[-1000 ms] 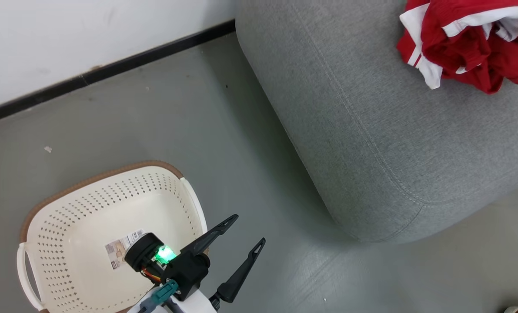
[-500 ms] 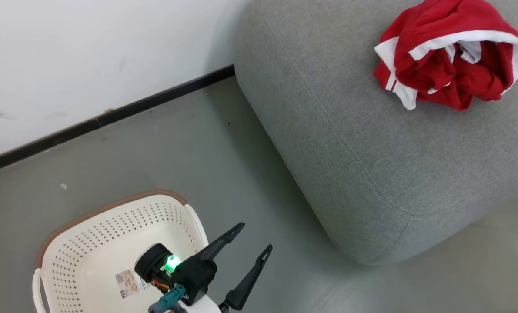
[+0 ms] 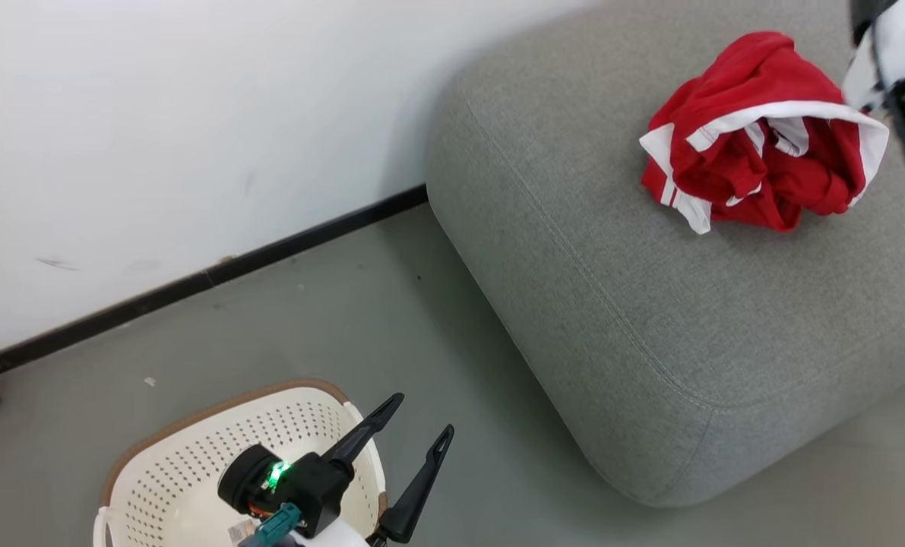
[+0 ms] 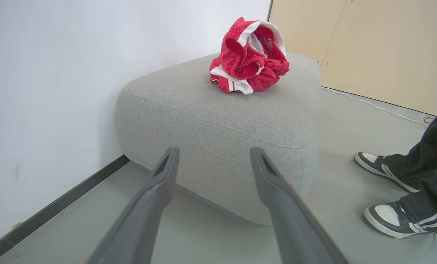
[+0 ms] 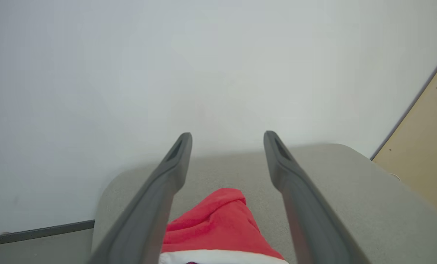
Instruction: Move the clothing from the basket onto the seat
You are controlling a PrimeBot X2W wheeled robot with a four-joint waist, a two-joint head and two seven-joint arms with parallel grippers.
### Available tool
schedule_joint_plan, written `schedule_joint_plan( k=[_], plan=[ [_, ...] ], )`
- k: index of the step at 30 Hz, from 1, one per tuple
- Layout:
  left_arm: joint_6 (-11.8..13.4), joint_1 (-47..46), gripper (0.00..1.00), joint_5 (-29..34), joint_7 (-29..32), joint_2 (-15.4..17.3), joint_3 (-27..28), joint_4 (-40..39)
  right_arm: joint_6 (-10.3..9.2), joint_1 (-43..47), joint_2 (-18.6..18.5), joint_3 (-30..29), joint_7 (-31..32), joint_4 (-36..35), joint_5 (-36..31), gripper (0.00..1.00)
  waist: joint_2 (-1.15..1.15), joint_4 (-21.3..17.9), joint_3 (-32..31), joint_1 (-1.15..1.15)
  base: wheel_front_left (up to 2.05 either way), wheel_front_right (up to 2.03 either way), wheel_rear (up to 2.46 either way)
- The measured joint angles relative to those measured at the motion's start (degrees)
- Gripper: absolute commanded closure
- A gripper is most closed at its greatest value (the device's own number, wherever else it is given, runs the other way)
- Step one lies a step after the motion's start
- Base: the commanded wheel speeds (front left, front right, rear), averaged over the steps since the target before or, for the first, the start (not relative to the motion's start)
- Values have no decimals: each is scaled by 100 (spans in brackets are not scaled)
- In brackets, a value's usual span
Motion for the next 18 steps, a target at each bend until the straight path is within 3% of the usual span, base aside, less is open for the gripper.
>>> schedule_joint_plan(
  k=[3, 18],
  plan=[
    [4, 105, 0, 0, 0, -74, 140, -10, 0, 320, 93, 258, -430, -152, 142, 0, 0, 63, -206, 0, 0, 0, 0],
    [240, 552, 0, -101, 0, -266, 931, -254, 0, 1788, 237, 1447, -445, -1004, 920, 0, 0, 481, -828, 0, 0, 0, 0]
  ],
)
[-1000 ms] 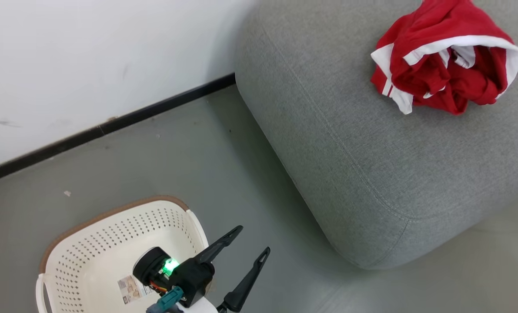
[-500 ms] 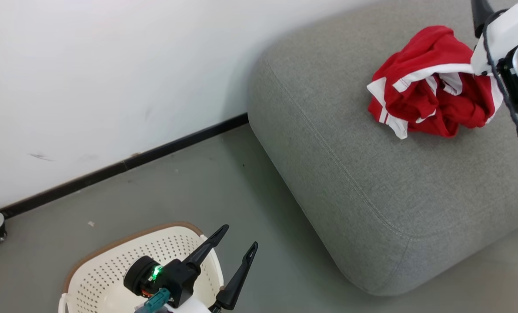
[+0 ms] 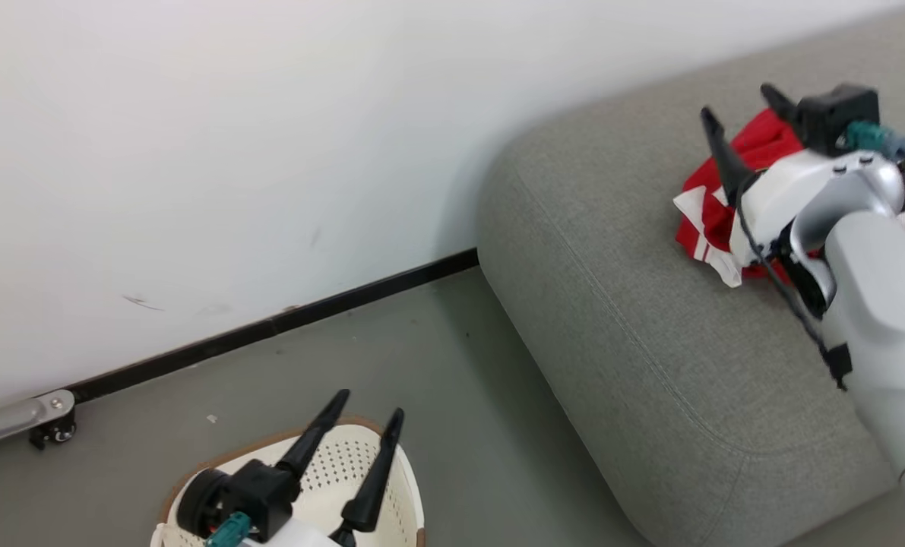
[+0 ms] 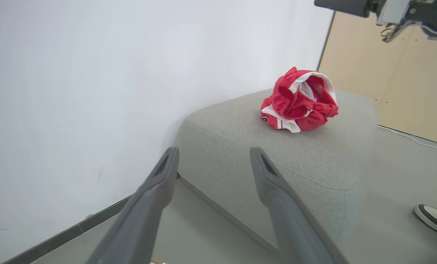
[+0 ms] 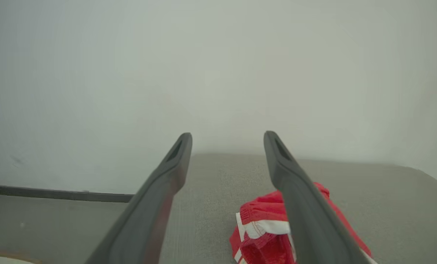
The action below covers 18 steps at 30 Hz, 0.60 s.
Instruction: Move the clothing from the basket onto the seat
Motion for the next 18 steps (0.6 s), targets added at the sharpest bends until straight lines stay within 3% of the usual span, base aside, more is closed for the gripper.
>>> schedule_joint_plan(
  k=[8, 18],
  plan=[
    [121, 272, 0, -76, 0, -25, 516, -112, 0, 675, -77, 89, -4, -1306, 699, 0, 0, 300, -224, 0, 0, 0, 0],
    [202, 456, 0, -144, 0, -56, 1095, -193, 0, 1968, -212, 79, -5, -2310, 1123, 0, 0, 679, -422, 0, 0, 0, 0]
  ],
)
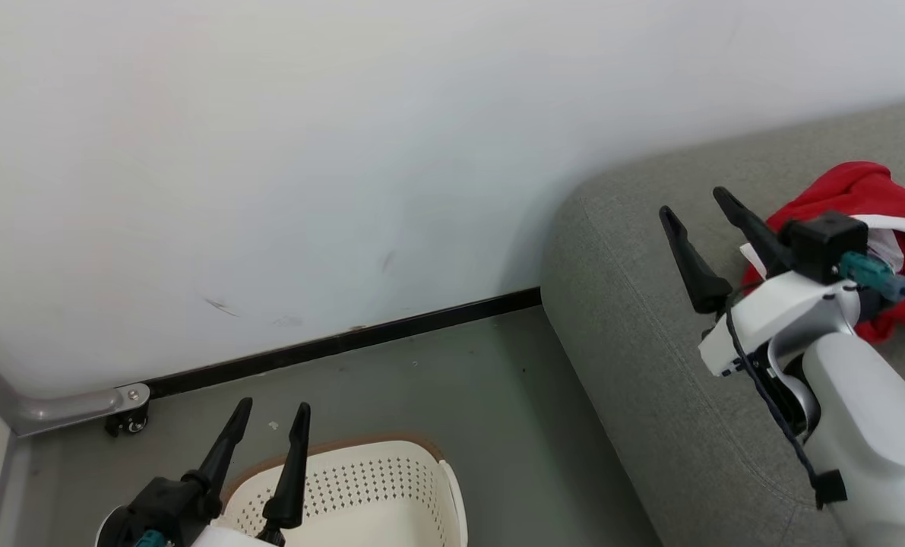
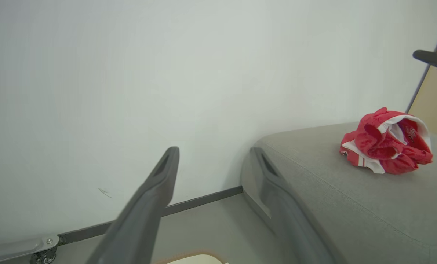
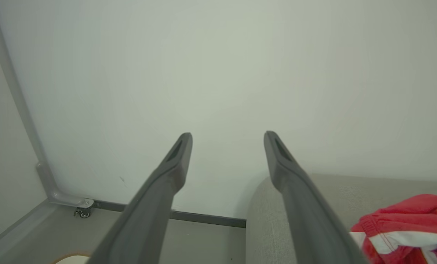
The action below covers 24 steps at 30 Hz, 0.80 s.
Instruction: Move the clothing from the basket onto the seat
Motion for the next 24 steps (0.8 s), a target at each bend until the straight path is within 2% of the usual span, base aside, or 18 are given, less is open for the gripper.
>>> schedule_joint_plan(
  k=[9, 14, 21, 24],
  plan=[
    [69, 235, 0, -8, 0, -59, 321, 100, 0, 1165, 25, -215, 0, -483, 212, 0, 0, 328, -112, 0, 0, 0, 0],
    [152, 331, 0, -111, 1, -86, 525, 232, -1, 1644, 177, -409, -1, -779, 238, 0, 0, 494, -140, 0, 0, 0, 0],
    [122, 397, 0, -208, 1, -92, 565, 424, -1, 2374, 464, -419, -1, -1034, 118, 0, 0, 705, -142, 0, 0, 0, 0],
    [118, 409, 0, -202, 1, -94, 593, 458, -1, 2618, 537, -616, 0, -1155, 69, 0, 0, 786, -140, 0, 0, 0, 0]
  ],
)
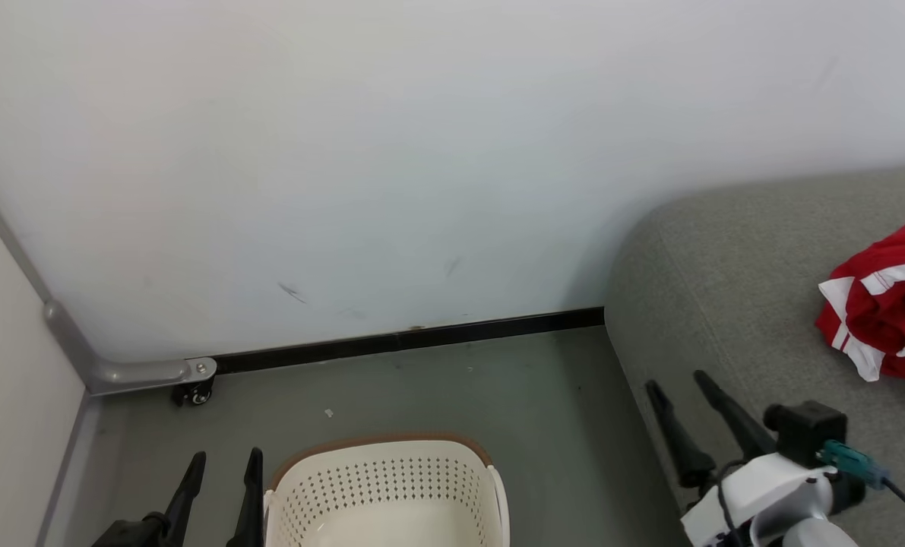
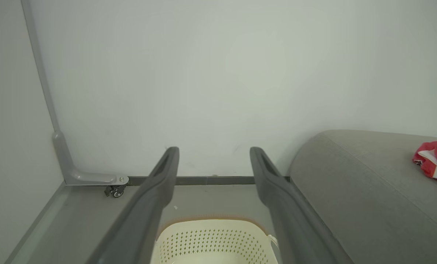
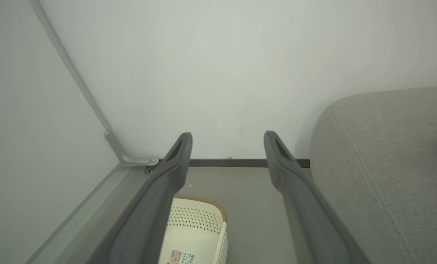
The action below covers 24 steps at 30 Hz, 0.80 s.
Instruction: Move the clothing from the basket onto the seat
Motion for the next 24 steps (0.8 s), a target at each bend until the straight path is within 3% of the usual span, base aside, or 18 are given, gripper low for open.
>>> schedule_joint_plan(
  k=[4, 24],
  plan=[
    [-33, 16, 0, 18, 0, 2, -11, 90, 0, 209, 85, -353, -1, -187, -102, 0, 0, 90, 3, 0, 0, 0, 0],
    [-75, 141, 0, 18, 0, -4, -131, 183, 0, 1053, 374, -671, 0, -850, -738, 0, 0, 109, -10, 0, 0, 0, 0]
  ],
)
